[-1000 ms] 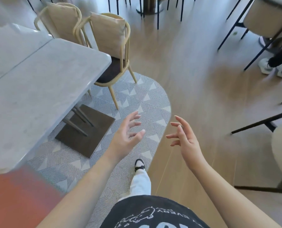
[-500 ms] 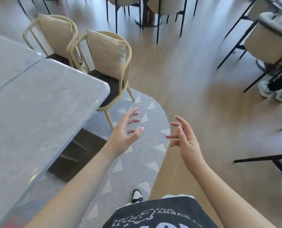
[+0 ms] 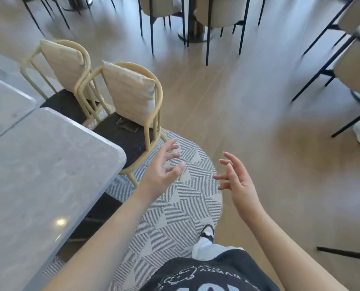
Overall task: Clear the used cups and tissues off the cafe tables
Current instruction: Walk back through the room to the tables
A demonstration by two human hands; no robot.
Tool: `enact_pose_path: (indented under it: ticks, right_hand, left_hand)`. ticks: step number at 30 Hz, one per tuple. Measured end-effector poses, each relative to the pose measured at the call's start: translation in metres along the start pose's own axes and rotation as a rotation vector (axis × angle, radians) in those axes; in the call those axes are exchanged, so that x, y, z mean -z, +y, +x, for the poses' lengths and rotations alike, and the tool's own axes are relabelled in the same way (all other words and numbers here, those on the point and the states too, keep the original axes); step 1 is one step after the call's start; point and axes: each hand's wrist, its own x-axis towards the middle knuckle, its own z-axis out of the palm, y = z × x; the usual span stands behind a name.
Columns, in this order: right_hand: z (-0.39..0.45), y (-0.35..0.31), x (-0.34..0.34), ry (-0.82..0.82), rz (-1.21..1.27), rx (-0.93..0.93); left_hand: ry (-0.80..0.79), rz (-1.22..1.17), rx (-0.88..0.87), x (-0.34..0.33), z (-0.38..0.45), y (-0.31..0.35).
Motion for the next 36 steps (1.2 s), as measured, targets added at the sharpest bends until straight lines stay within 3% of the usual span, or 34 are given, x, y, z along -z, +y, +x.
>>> enact_pose_path:
  ticks: [11, 23, 28, 36]
  right_hand:
    - [0.192, -0.048, 0.024, -0.058, 0.001, 0.055]
    - [0.393, -0.071, -0.026, -0.064, -0.030, 0.038]
    - [0.484, -0.106, -0.035, 0.037, -0.033, 0.071]
    - [0.598, -0.128, -0.053, 0.019, -0.046, 0.092]
  left_hand:
    - [0.059, -0.056, -0.001, -0.021, 0.166, 0.035]
    - [0.099, -0.084, 0.021, 0.047, 0.364, 0.010]
    - [0.053, -0.067, -0.023, 0.092, 0.466, 0.019]
    - [0.074, -0.090, -0.073, 0.130, 0.588, 0.021]
